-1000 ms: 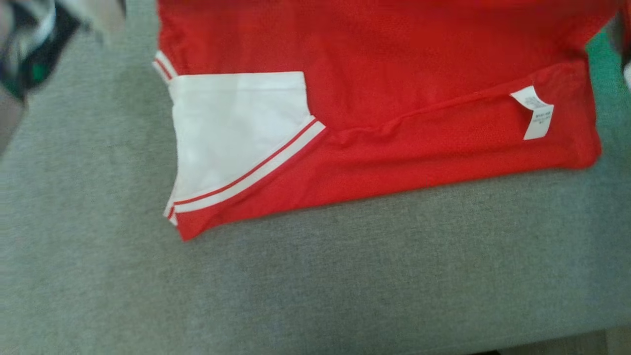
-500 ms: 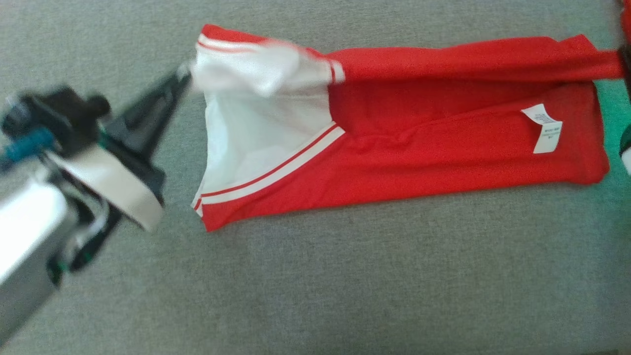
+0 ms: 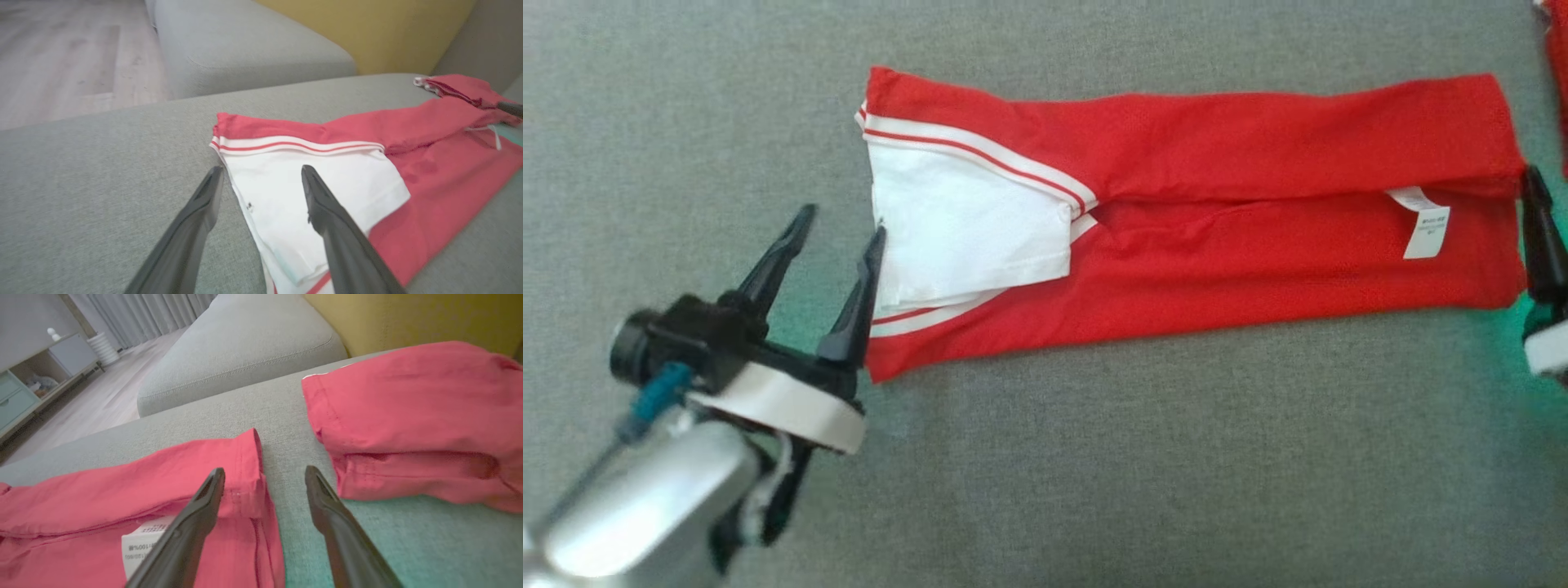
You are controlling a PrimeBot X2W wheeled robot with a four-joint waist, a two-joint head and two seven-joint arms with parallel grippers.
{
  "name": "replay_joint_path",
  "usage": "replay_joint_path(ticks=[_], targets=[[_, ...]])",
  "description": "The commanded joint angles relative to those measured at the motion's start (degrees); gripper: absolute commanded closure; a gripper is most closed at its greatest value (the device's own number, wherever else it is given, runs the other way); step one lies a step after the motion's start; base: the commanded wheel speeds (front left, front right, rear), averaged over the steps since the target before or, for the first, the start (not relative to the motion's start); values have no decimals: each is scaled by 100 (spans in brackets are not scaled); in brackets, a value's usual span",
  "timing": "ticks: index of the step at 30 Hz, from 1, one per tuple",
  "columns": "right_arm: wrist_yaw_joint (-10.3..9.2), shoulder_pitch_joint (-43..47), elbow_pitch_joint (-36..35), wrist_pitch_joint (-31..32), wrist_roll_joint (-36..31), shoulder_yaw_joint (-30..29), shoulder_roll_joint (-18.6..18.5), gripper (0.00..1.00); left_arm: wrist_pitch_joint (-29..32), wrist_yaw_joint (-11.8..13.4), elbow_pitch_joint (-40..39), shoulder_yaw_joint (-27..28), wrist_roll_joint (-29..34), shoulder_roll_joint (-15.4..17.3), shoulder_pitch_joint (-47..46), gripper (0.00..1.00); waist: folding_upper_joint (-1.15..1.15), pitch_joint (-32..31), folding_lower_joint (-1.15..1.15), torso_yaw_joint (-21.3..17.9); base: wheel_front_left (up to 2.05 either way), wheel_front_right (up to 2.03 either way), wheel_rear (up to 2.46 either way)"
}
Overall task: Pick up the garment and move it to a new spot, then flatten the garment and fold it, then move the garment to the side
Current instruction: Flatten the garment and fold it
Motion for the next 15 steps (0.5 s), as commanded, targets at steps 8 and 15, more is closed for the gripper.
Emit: replay_joint_path(ticks=[8,15], targets=[[39,798,-150,-481,-606,-716,701,0,-308,1232,309,1211,1185,-1122,823,0,0,-476,0,307,0,0,0],[39,438,676,-389,-1193,-1243,994,0,-310,1004,117,2003,2483,-2261,1910,0,0,-797,0,746,0,0,0]])
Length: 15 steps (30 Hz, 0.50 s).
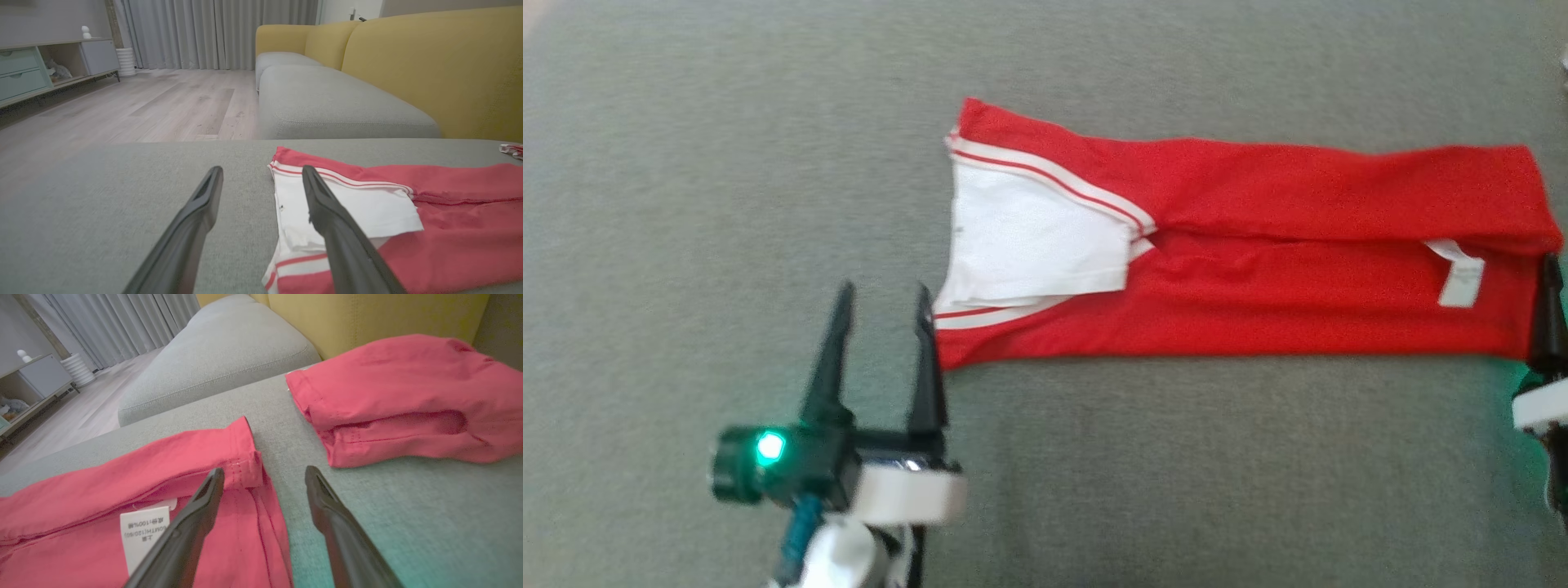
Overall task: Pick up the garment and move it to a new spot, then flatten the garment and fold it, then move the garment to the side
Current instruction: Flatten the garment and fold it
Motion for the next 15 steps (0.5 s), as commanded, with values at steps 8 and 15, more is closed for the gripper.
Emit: replay_joint_path(ticks=[8,15], targets=[[39,-761,1099,481,-441,-386,-1,0,-44,-683,-74,642,808,-702,535,0,0,-200,1,472,0,0,0],[39,-844,1491,1300,-126,-96,281,31,-44,-1128,22,1111,1170,-965,660,0,0,-203,1,499,0,0,0]])
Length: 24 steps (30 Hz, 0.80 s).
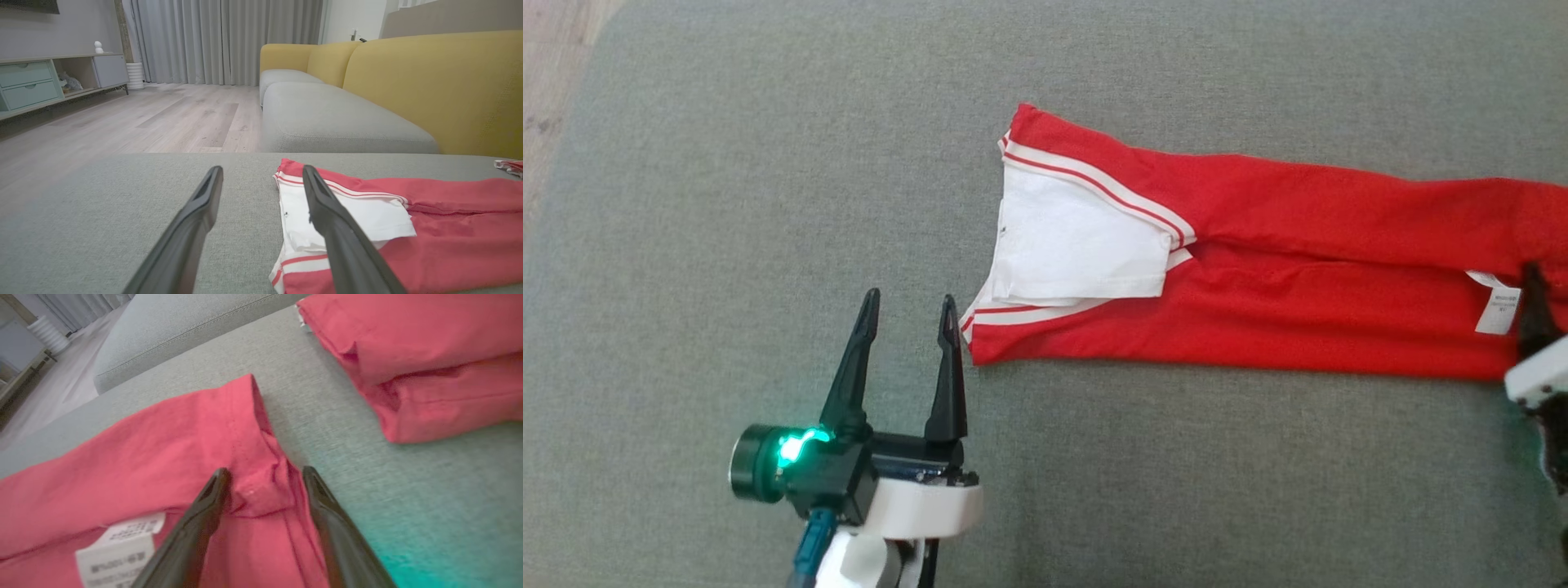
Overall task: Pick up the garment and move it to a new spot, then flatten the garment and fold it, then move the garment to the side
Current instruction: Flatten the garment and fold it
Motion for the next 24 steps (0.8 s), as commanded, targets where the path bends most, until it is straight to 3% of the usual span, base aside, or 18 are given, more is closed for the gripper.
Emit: replay_joint_path(ticks=[1,2,7,11,16,20,24], targets=[[40,128,-95,217,141,325,115,64,-43,-54,-147,270,96,-41,7,0,0,-8,0,-12,0,0,0],[40,172,-170,250,228,383,135,100,-43,-99,-139,327,137,-74,26,0,0,-14,0,-19,0,0,0],[40,330,-405,30,413,404,-33,100,-43,-296,-100,566,307,-246,133,0,0,-59,0,-84,0,0,0],[40,270,-609,-14,579,115,-594,100,-43,-489,-47,728,449,-360,192,0,0,-63,0,-179,0,0,0],[40,285,-1515,569,1568,-380,-794,100,-43,-646,19,915,512,-452,245,0,0,-171,0,-283,0,0,0],[40,501,-2722,1266,2315,-535,-640,100,-43,-754,37,1050,514,-547,294,0,0,-242,0,-360,0,0,0],[40,641,-3790,1868,2815,-511,-45,100,-43,-854,71,1110,549,-630,296,0,0,-252,0,-405,0,0,0]])
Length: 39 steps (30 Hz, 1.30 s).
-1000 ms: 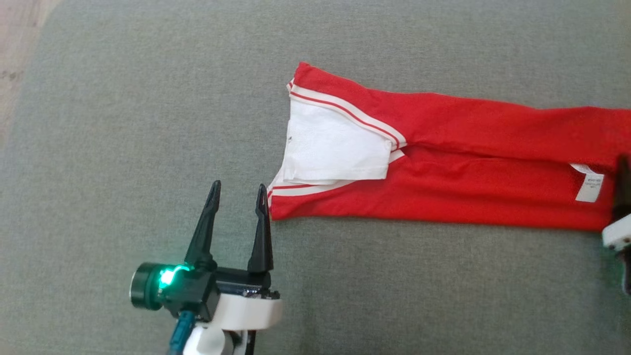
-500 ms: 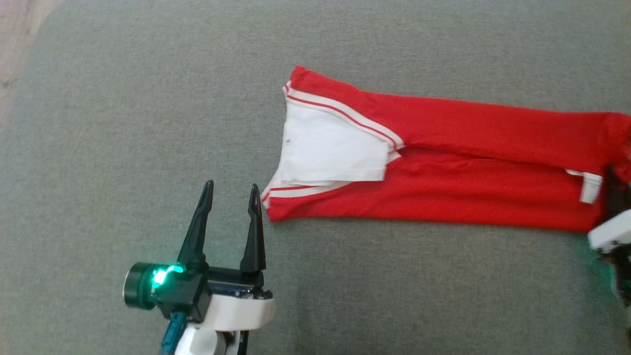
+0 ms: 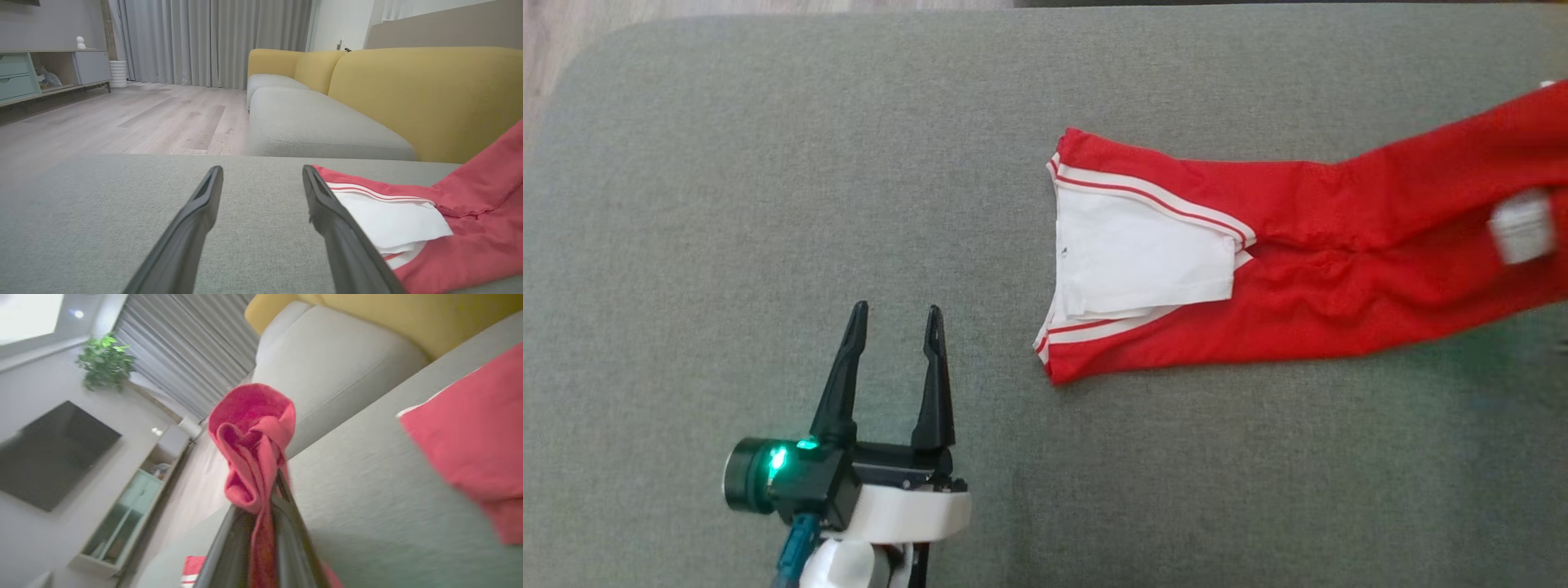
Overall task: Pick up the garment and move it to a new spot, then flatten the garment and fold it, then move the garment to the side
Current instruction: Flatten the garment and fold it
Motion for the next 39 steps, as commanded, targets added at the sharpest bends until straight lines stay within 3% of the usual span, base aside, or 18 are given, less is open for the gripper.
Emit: replay_joint_path(ticks=[1,8,13,22,23,25,29,33,39], targets=[[40,-27,-447,196,114,141,175,100,-37,-38,-144,224,74,-52,-59,0,0,3,0,-9,0,0,0],[40,-338,-789,949,36,634,1650,100,-37,-174,-41,233,103,-133,-105,0,0,-21,0,81,0,0,0],[40,-524,-471,1050,112,1013,1832,100,-37,-241,14,210,73,-155,-118,0,0,-57,0,238,0,0,0],[40,-1024,457,65,918,2760,1839,100,-37,-223,91,94,-110,-169,-82,0,0,-133,0,510,0,0,0],[40,-1103,566,-34,935,2898,1840,86,-37,-203,90,79,-130,-169,-82,0,0,-139,0,526,0,0,0],[40,-1250,822,-252,1029,3103,1840,0,-37,-176,91,53,-159,-169,-83,0,0,-152,0,553,0,0,0],[40,-1533,1196,-598,1339,3389,1840,0,-37,-137,91,19,-191,-170,-71,0,0,-178,0,570,0,0,0],[40,-1667,1216,-801,1028,3237,1829,0,-37,-114,91,89,-190,-170,-2,0,0,-237,0,471,0,0,0],[40,-1182,600,-1288,-212,2622,1087,0,-37,-122,144,267,-148,-170,139,0,0,-510,0,223,0,0,0]])
